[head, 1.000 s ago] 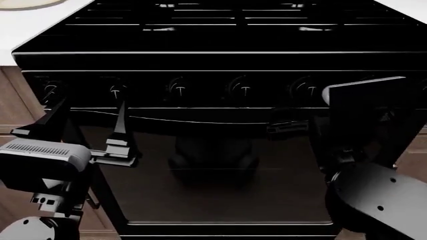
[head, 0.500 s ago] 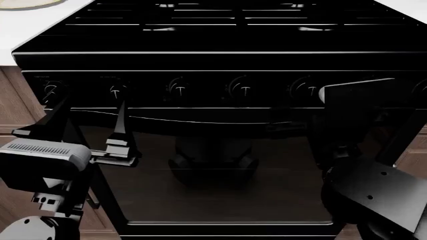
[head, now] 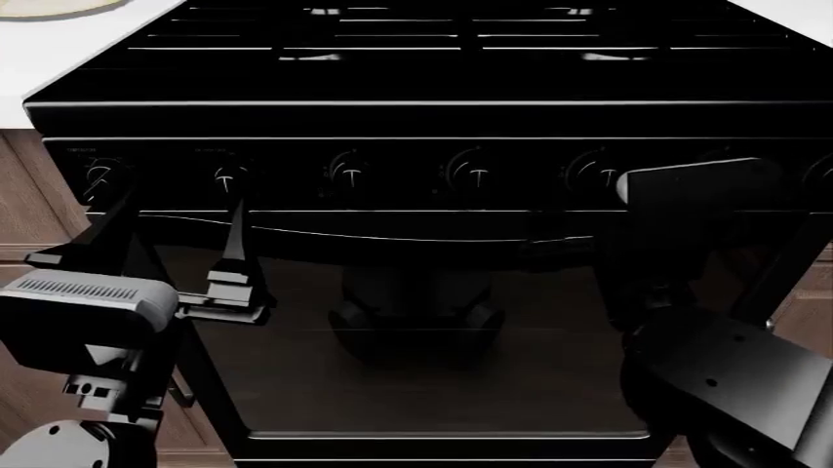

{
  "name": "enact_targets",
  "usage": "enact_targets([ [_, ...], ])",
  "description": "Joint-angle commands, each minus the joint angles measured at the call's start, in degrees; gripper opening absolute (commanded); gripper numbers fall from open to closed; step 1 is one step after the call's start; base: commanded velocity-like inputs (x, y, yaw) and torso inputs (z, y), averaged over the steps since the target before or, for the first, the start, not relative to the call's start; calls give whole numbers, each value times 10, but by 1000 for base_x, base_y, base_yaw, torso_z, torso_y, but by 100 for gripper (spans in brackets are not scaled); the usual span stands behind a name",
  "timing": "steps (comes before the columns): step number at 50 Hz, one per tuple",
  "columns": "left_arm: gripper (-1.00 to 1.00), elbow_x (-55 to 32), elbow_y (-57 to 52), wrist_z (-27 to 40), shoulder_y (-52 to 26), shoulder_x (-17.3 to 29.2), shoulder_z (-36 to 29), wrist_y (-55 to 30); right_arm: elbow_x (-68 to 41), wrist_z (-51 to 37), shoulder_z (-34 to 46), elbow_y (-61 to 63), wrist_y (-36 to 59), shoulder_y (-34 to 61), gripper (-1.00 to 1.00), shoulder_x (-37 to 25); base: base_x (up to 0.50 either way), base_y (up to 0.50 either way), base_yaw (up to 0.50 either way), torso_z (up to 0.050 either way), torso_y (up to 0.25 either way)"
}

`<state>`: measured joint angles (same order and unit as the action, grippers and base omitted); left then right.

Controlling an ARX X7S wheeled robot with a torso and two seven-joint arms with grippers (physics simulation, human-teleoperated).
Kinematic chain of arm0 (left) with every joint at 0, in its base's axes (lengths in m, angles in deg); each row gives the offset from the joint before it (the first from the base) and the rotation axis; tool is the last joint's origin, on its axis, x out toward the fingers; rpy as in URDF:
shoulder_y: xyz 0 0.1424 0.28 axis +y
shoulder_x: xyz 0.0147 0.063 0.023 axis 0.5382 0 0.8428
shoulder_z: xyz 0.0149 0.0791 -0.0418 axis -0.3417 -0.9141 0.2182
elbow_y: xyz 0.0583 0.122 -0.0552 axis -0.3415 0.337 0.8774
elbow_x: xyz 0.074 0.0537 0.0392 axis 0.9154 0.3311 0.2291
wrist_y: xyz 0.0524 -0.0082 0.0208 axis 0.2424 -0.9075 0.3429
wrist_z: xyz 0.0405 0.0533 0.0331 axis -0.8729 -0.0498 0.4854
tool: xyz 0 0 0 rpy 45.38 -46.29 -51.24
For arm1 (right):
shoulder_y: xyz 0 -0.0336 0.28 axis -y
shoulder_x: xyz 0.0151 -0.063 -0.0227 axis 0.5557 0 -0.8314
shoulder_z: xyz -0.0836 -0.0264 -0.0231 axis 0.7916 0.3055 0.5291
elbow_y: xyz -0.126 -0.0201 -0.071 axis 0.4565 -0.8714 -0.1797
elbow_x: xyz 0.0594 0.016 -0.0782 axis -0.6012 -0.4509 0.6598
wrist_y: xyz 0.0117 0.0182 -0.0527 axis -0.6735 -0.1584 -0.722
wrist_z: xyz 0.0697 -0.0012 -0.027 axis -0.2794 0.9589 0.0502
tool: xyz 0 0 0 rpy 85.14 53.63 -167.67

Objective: Pick the croissant and place it on the pan. Then turn on the stove to warm the croissant.

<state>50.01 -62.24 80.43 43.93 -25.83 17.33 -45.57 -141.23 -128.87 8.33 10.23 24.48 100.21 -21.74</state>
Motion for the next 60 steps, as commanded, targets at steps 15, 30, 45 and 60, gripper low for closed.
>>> enact_targets([
  [15,100,1,4,-1,-1,-1,-2,0,-7,0,-4,-3,-4,-9,-100,-2,0,0,0,0,0],
  [30,100,1,6,-3,-1,-2,-2,1,-4,1,-1,1,-3,-7,-100,-1,0,0,0,0,0],
  [45,100,0,7,-4,-1,-3,-3,1,8,1,24,28,39,25,-100,-16,-1,1,1,0,0],
  [60,100,0,6,-4,-1,-3,-4,1,19,-3,47,59,81,52,-100,-34,-6,1,0,0,2],
])
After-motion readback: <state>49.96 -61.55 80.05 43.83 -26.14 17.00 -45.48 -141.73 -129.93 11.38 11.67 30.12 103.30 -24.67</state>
